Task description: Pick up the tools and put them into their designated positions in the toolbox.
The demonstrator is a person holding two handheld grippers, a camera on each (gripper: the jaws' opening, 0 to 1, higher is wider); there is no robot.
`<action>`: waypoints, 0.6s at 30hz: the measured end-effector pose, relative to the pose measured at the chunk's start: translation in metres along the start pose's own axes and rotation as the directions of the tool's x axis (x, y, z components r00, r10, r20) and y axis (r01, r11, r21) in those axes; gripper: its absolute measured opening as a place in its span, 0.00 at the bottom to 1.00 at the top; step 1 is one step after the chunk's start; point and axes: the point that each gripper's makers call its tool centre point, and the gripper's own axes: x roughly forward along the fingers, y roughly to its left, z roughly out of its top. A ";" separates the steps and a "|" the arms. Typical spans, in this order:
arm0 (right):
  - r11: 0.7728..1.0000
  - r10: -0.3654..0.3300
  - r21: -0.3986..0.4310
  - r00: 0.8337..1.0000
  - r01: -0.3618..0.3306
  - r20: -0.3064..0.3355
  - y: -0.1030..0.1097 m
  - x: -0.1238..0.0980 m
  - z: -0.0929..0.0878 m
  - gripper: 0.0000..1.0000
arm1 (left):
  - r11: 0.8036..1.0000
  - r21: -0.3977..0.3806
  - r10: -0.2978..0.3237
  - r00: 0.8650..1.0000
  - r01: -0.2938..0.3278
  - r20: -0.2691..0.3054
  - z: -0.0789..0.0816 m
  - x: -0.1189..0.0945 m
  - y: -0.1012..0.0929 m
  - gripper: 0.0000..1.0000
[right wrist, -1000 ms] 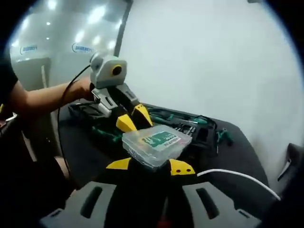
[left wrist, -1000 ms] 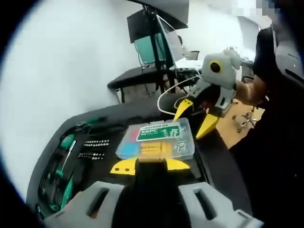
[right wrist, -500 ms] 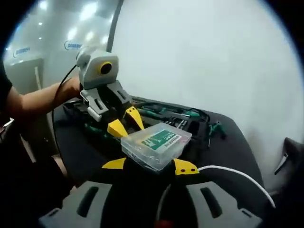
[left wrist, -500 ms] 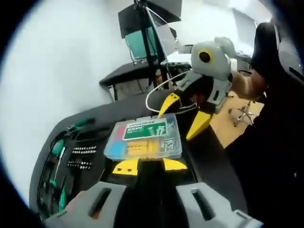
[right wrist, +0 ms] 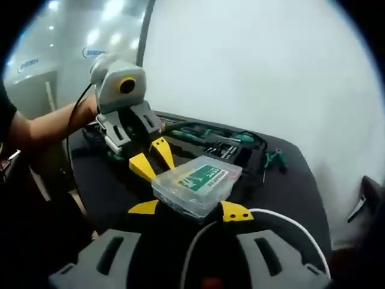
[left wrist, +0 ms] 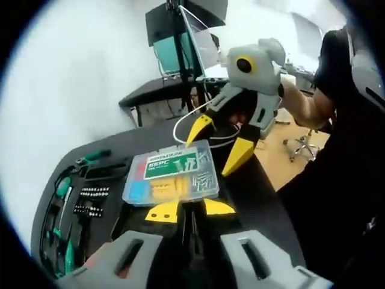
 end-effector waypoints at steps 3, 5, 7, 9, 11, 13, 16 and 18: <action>1.000 0.012 -0.008 1.000 -0.012 -0.014 0.006 -0.004 -0.001 0.35 | 1.000 0.013 0.004 1.000 -0.004 -0.009 0.000 -0.001 0.000 0.15; 0.999 0.015 -0.035 0.999 -0.016 -0.033 0.010 -0.010 -0.002 0.35 | 1.000 0.022 0.005 1.000 -0.004 -0.022 0.000 -0.002 -0.002 0.15; 0.999 0.006 -0.036 0.999 -0.008 -0.044 0.010 -0.015 -0.003 0.35 | 0.999 0.034 0.006 1.000 -0.005 -0.030 -0.001 -0.003 -0.002 0.15; 0.999 -0.003 -0.034 0.999 0.001 -0.046 0.012 -0.023 -0.004 0.33 | 0.999 0.040 0.006 1.000 -0.005 -0.026 0.000 -0.004 -0.003 0.15; 0.999 -0.009 -0.048 0.999 0.007 -0.046 0.012 -0.028 -0.004 0.24 | 0.999 0.039 0.005 1.000 -0.004 -0.019 0.002 -0.004 -0.004 0.15; 0.999 -0.037 -0.018 0.999 0.036 -0.032 0.007 -0.031 -0.001 0.21 | 0.999 0.041 0.004 1.000 -0.003 -0.013 0.003 -0.003 -0.006 0.15; 0.998 -0.069 -0.012 0.997 0.069 -0.021 0.002 -0.024 -0.001 0.09 | 0.999 0.043 0.005 1.000 -0.004 -0.008 0.002 -0.001 -0.007 0.15; 0.994 -0.090 -0.066 0.994 0.086 -0.068 -0.003 -0.019 -0.009 0.08 | 0.999 0.040 0.005 1.000 -0.005 -0.008 0.001 -0.002 -0.008 0.15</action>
